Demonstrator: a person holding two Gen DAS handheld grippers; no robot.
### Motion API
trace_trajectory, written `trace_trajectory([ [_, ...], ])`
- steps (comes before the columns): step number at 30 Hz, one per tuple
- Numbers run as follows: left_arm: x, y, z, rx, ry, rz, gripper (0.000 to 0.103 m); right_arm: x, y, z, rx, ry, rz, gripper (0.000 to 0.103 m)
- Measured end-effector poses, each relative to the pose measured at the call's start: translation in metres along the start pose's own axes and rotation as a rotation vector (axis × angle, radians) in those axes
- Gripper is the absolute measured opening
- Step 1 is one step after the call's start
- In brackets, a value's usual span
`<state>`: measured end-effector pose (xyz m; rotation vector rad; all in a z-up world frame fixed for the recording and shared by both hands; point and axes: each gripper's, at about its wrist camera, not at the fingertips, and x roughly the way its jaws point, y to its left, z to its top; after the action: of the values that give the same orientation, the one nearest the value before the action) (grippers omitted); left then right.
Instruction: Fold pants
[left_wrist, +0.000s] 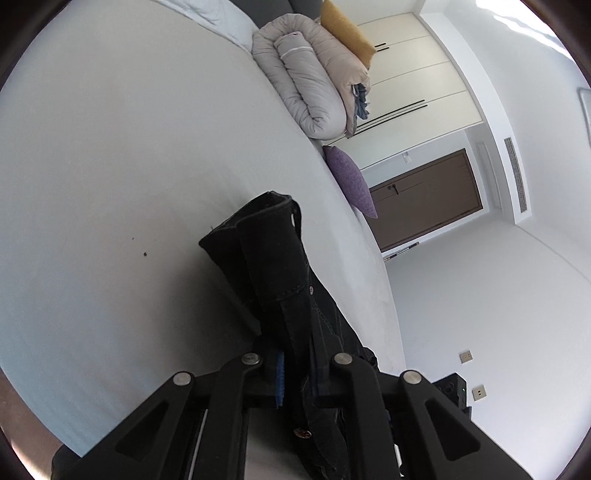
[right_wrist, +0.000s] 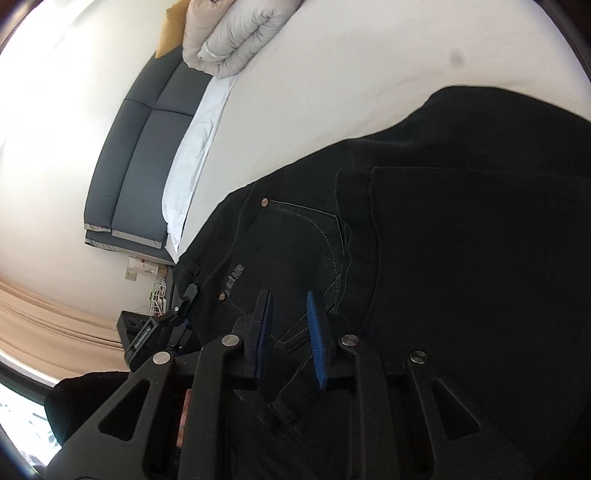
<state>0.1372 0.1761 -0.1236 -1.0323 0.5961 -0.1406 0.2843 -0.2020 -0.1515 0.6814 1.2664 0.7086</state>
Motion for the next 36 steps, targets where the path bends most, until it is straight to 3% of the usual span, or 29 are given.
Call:
trace_trajectory([
  [1,0.0,-0.004,0.0,0.017,-0.001,0.001,0.009,0.01,-0.005,0.002,0.02,0.013,-0.031,0.019],
  [3,0.0,-0.011,0.001,0.041,-0.003,0.002,0.009,0.022,-0.022,0.005,0.079,0.036,-0.078,0.0],
  [6,-0.002,-0.023,0.001,0.096,-0.006,0.009,0.009,0.026,-0.038,0.003,0.129,0.021,-0.055,0.0],
  [10,0.0,-0.051,0.0,0.192,-0.014,0.02,0.009,0.028,-0.031,-0.001,0.088,-0.001,-0.118,0.0],
  [17,0.004,-0.116,-0.014,0.404,-0.012,0.032,0.009,0.023,-0.04,-0.005,0.094,-0.055,-0.019,0.001],
  [19,0.006,-0.141,-0.025,0.493,-0.007,0.032,0.009,0.002,-0.045,-0.01,0.13,-0.107,0.054,0.013],
  [21,0.009,-0.162,-0.039,0.577,0.003,0.018,0.009,-0.03,-0.048,-0.016,0.131,-0.188,0.122,0.044],
  [22,0.012,-0.174,-0.049,0.625,0.012,0.009,0.009,-0.05,-0.053,-0.02,0.148,-0.242,0.152,0.075],
  [23,0.017,-0.188,-0.062,0.683,0.027,-0.004,0.009,-0.067,-0.059,-0.024,0.17,-0.292,0.179,0.089],
  [26,0.033,-0.219,-0.105,0.855,0.08,-0.039,0.009,-0.113,-0.08,-0.029,0.21,-0.384,0.236,0.09],
  [31,0.067,-0.231,-0.191,1.138,0.242,-0.03,0.009,-0.145,-0.103,-0.039,0.238,-0.342,0.365,0.09],
  [36,0.088,-0.21,-0.236,1.253,0.364,0.01,0.009,-0.148,-0.127,-0.055,0.265,-0.31,0.385,0.09],
])
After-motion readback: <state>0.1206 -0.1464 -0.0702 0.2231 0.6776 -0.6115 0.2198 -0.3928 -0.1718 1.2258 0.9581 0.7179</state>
